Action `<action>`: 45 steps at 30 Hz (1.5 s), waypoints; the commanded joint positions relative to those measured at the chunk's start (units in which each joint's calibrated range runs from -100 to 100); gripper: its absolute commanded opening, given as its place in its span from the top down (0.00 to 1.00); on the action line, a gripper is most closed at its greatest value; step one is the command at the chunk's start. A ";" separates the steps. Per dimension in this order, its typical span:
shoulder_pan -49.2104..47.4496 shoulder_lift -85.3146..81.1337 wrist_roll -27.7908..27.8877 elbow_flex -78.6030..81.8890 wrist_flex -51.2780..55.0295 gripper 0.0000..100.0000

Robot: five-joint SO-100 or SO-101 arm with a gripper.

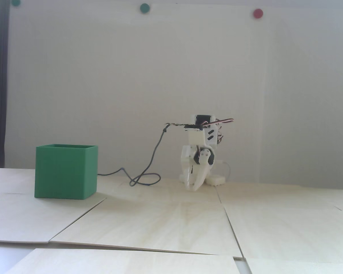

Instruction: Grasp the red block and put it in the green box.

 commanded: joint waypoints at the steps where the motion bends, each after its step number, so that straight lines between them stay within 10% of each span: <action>1: -4.08 -0.15 0.45 1.08 3.04 0.98; 45: -7.14 -0.15 -0.02 1.08 5.82 0.97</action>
